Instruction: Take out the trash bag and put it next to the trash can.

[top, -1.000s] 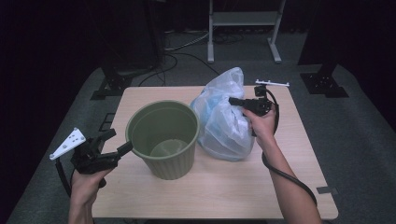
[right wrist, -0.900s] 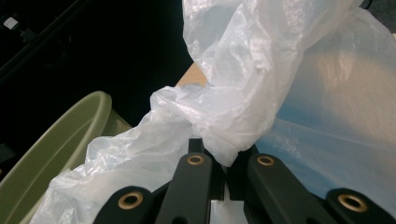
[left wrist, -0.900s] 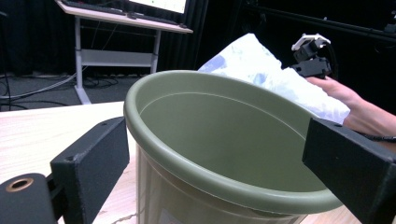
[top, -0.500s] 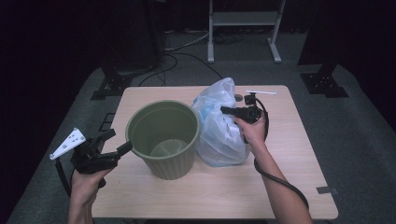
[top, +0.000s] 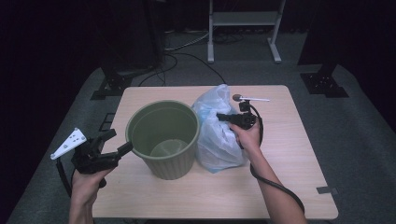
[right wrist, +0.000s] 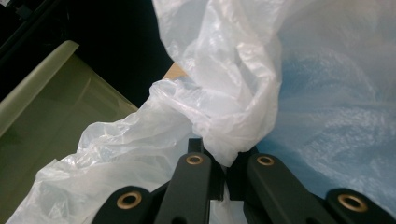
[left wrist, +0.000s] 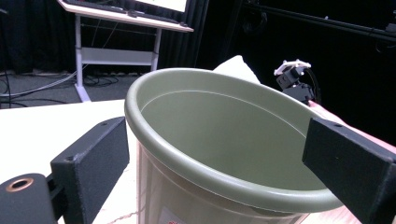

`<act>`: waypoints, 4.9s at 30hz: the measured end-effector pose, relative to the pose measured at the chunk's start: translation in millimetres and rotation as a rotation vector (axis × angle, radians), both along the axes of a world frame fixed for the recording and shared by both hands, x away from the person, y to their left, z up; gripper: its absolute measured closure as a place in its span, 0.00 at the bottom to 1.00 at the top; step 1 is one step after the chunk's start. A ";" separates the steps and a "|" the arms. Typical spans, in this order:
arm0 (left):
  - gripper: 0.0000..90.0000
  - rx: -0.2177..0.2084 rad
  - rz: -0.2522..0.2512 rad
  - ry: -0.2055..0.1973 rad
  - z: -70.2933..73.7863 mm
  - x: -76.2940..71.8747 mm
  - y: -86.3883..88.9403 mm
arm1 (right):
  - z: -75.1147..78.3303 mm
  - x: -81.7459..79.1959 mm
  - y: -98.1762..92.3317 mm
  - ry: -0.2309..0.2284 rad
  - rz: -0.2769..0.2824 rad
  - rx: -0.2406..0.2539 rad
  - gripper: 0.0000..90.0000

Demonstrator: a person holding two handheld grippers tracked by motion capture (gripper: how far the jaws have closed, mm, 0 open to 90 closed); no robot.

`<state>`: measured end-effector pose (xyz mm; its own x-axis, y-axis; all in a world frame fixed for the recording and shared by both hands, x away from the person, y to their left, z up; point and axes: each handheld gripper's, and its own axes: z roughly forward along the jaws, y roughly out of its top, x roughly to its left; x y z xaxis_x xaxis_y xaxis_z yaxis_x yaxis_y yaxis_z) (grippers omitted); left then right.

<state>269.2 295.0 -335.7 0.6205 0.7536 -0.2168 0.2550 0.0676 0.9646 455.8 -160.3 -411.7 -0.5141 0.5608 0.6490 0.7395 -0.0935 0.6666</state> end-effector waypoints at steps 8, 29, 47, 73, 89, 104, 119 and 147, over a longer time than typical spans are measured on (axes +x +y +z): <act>0.07 0.007 -0.002 0.004 -0.8 0.1 -1.2 | -13.1 -2.6 3.8 0.016 0.012 0.008 0.99; 0.07 0.007 0.008 0.006 -0.8 -0.7 -0.1 | 16.0 -18.6 -20.1 -0.077 0.074 0.035 0.46; 0.07 0.006 0.003 0.003 -2.5 -0.7 -2.0 | 35.8 -30.7 -53.9 -0.122 0.039 0.053 0.38; 0.07 0.013 0.002 0.002 -3.0 -0.9 -2.4 | 14.4 -56.0 -86.7 -0.119 -0.002 0.067 0.38; 0.07 0.016 0.000 0.004 -3.9 -0.7 -3.7 | -6.9 -73.6 -109.0 -0.102 -0.038 0.081 0.37; 0.07 0.022 0.000 0.004 -3.9 -1.0 -3.9 | -28.9 -89.0 -119.0 -0.079 -0.062 0.093 0.37; 0.07 0.026 -0.001 0.005 -4.4 -1.0 -4.4 | -43.6 -109.9 -136.4 -0.078 -0.097 0.082 0.36; 0.07 0.032 0.001 0.005 -3.4 -2.9 -4.0 | -55.6 -148.0 -144.1 -0.100 -0.122 0.034 0.36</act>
<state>266.4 291.0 -339.1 0.6185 0.7609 -0.1959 0.2595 0.0374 0.9650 307.8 -304.4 -467.3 -0.5066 0.6012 0.6181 0.6516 -0.2024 0.7310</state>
